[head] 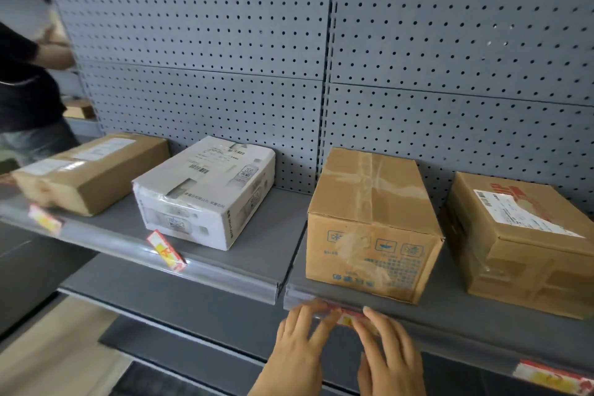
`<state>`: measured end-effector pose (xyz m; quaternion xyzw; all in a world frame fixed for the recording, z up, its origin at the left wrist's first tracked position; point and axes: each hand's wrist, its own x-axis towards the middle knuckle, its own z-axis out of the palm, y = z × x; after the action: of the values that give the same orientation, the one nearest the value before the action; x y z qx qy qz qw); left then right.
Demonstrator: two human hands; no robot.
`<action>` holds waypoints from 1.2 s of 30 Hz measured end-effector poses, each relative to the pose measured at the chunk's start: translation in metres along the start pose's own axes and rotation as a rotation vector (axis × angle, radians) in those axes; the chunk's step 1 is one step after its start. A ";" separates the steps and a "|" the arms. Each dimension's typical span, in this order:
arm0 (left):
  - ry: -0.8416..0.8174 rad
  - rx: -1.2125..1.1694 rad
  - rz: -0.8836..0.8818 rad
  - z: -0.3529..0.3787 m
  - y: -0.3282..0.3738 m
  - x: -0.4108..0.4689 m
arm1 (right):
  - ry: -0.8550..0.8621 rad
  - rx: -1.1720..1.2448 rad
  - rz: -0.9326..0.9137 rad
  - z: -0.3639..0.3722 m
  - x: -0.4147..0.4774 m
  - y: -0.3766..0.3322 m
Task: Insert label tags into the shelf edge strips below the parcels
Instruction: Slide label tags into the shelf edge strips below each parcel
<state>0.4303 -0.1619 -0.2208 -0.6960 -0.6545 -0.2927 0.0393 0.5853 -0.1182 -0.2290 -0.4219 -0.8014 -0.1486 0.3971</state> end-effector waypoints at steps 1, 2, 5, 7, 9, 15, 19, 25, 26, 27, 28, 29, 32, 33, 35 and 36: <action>-0.013 -0.013 -0.016 -0.004 -0.004 -0.003 | 0.031 0.031 -0.033 0.004 0.002 -0.007; -0.020 -0.026 -0.027 -0.008 -0.008 -0.006 | 0.051 0.064 -0.060 0.009 0.005 -0.016; 0.025 -0.037 -0.029 -0.027 -0.029 -0.013 | 0.043 0.136 -0.092 0.021 0.014 -0.043; 0.071 -0.004 -0.015 -0.045 -0.052 -0.014 | 0.024 0.187 -0.125 0.031 0.020 -0.060; 0.110 0.038 -0.017 -0.066 -0.085 -0.015 | 0.006 0.254 -0.159 0.042 0.030 -0.079; 0.246 0.055 -0.182 -0.139 -0.199 0.005 | 0.155 0.362 -0.156 0.099 0.054 -0.142; 0.190 0.013 -0.156 -0.173 -0.266 0.020 | 0.299 0.322 -0.034 0.140 0.067 -0.203; 0.001 -0.097 0.118 -0.188 -0.310 0.044 | 0.115 0.258 0.100 0.151 0.086 -0.258; -0.015 -0.123 0.151 -0.189 -0.313 0.047 | 0.060 0.231 0.136 0.149 0.086 -0.262; -0.022 -0.138 0.171 -0.189 -0.314 0.049 | 0.014 0.211 0.172 0.148 0.084 -0.265; -0.029 -0.149 0.179 -0.189 -0.316 0.050 | -0.026 0.206 0.202 0.147 0.084 -0.268; -0.038 -0.166 0.178 -0.188 -0.317 0.052 | -0.065 0.204 0.219 0.145 0.085 -0.270; -0.075 -0.237 0.182 -0.189 -0.321 0.055 | -0.118 0.162 0.238 0.140 0.093 -0.275; -0.086 -0.256 0.185 -0.190 -0.322 0.055 | -0.118 0.153 0.251 0.138 0.096 -0.276; -0.109 -0.282 0.186 -0.193 -0.321 0.056 | -0.142 0.135 0.277 0.135 0.104 -0.281; -0.125 -0.291 0.188 -0.194 -0.321 0.056 | -0.157 0.129 0.277 0.134 0.108 -0.283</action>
<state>0.0597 -0.1523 -0.1402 -0.7694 -0.5384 -0.3354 -0.0756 0.2567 -0.1511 -0.2051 -0.5124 -0.7719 -0.0075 0.3763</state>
